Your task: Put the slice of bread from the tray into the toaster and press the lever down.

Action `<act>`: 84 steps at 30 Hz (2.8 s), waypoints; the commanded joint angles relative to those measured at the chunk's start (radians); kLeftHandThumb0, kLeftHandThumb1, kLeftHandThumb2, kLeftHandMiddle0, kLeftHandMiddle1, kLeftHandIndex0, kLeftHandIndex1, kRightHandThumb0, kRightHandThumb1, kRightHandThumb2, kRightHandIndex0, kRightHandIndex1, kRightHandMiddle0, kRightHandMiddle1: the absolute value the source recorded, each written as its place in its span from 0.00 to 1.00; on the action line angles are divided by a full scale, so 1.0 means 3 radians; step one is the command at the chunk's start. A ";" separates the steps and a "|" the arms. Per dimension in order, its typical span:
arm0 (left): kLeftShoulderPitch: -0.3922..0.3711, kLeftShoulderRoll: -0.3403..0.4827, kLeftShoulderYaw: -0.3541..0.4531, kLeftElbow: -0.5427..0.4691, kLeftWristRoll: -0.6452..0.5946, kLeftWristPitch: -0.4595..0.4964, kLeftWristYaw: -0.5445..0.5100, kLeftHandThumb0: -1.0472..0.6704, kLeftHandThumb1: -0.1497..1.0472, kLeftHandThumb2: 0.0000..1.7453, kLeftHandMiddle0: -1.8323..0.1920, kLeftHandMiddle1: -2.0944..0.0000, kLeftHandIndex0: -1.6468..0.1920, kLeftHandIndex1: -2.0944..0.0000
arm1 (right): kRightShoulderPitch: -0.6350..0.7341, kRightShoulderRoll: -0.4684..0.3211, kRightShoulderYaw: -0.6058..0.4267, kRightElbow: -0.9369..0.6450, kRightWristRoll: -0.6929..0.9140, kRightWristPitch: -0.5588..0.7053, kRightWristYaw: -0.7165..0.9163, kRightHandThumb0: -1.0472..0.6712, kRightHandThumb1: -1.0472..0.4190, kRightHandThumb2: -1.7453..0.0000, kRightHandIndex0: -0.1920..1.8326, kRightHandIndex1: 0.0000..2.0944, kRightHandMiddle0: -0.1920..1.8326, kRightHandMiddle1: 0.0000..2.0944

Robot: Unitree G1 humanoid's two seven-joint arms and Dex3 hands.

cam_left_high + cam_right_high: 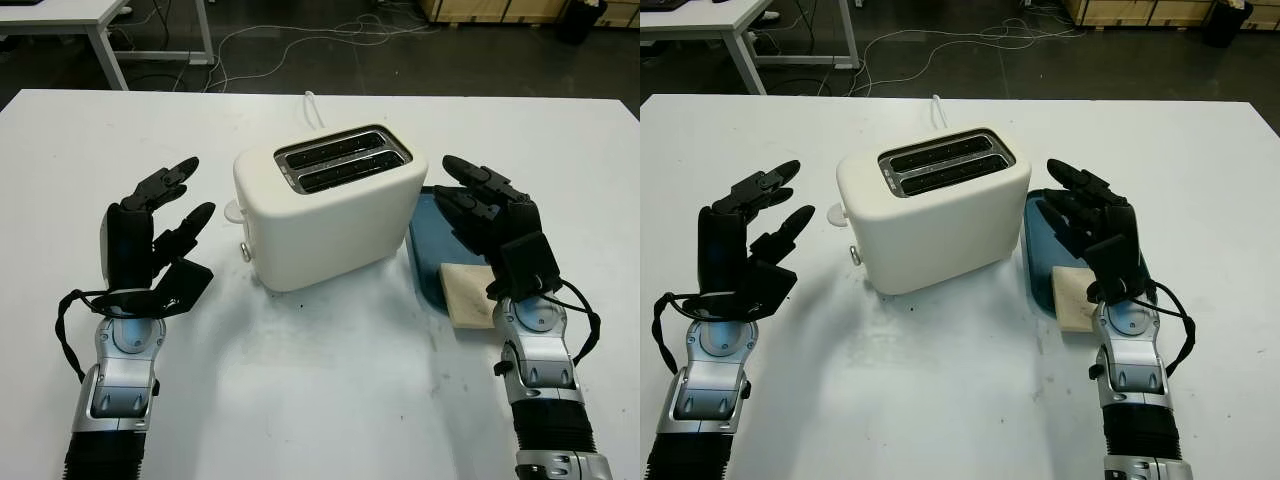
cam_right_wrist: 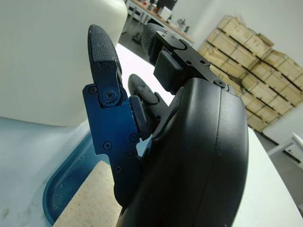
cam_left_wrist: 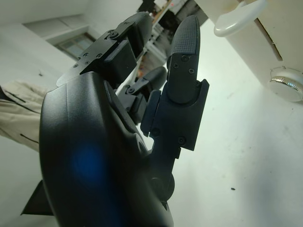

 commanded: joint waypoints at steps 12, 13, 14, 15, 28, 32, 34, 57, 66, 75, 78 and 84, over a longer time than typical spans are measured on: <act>0.0008 0.0027 0.0004 -0.0034 -0.0054 -0.0024 -0.0036 0.31 0.89 0.15 0.61 0.71 0.48 1.00 | 0.0046 -0.0078 0.0002 -0.0101 0.0043 -0.0073 0.0133 0.28 0.09 0.93 0.47 0.00 0.43 0.00; 0.0008 0.0027 0.0008 -0.0028 -0.0054 -0.0035 -0.0032 0.31 0.89 0.15 0.62 0.71 0.49 1.00 | 0.0085 -0.0114 -0.0001 -0.0142 0.0031 -0.0091 0.0171 0.28 0.09 0.93 0.47 0.00 0.43 0.00; 0.0008 0.0027 0.0010 -0.0026 -0.0051 -0.0038 -0.0028 0.31 0.89 0.15 0.62 0.71 0.49 1.00 | 0.0144 -0.0171 0.0002 -0.0217 -0.0016 -0.0089 0.0201 0.28 0.09 0.94 0.46 0.00 0.42 0.00; 0.0010 0.0027 0.0012 -0.0031 -0.0049 -0.0030 -0.0033 0.31 0.89 0.15 0.62 0.71 0.49 1.00 | 0.0224 -0.0244 0.0005 -0.0320 -0.0089 -0.0080 0.0227 0.28 0.09 0.94 0.46 0.00 0.42 0.00; -0.0005 0.0036 0.0019 0.0029 -0.0032 -0.0080 -0.0005 0.31 0.89 0.15 0.62 0.70 0.49 1.00 | 0.1485 -0.1220 0.0056 -0.1242 -0.1351 -0.0573 0.0409 0.23 0.09 0.99 0.30 0.00 0.29 0.00; 0.0001 0.0035 0.0030 0.0012 -0.0037 -0.0064 -0.0010 0.31 0.89 0.15 0.62 0.70 0.49 1.00 | 0.1586 -0.1516 0.0129 -0.1482 -0.1860 -0.0327 0.0699 0.17 0.09 0.97 0.16 0.00 0.16 0.00; 0.0004 0.0031 0.0038 0.0008 -0.0037 -0.0062 0.0000 0.31 0.89 0.15 0.62 0.69 0.49 1.00 | 0.1640 -0.1592 0.0126 -0.1580 -0.2007 -0.0257 0.0801 0.16 0.10 0.98 0.11 0.00 0.12 0.00; 0.0023 0.0029 0.0029 0.0006 -0.0044 -0.0091 0.0008 0.32 0.89 0.14 0.62 0.68 0.48 1.00 | 0.1529 -0.1543 0.0658 -0.0622 -0.3235 -0.0223 -0.0670 0.29 0.09 0.98 0.11 0.01 0.13 0.02; 0.0020 0.0036 0.0039 -0.0027 -0.0045 -0.0076 0.0001 0.31 0.89 0.15 0.63 0.68 0.48 1.00 | 0.1442 -0.1661 0.0826 -0.0399 -0.3269 -0.0164 -0.0906 0.31 0.09 0.97 0.11 0.02 0.15 0.02; 0.0022 0.0036 0.0047 -0.0037 -0.0053 -0.0105 0.0012 0.31 0.89 0.14 0.63 0.68 0.48 1.00 | 0.1455 -0.1761 0.0984 -0.0509 -0.3751 0.0086 -0.1208 0.45 0.09 0.88 0.26 0.77 0.19 0.57; 0.0020 0.0040 0.0044 -0.0024 -0.0037 -0.0118 0.0024 0.31 0.89 0.14 0.63 0.68 0.48 1.00 | 0.1463 -0.1784 0.0994 -0.0535 -0.3758 0.0087 -0.1226 0.38 0.09 0.80 0.62 0.83 0.23 0.80; 0.0019 0.0032 0.0035 -0.0031 -0.0031 -0.0102 0.0024 0.31 0.89 0.14 0.63 0.68 0.48 1.00 | 0.1458 -0.1807 0.0994 -0.0543 -0.3718 0.0012 -0.1418 0.34 0.09 0.71 0.86 0.83 0.29 0.83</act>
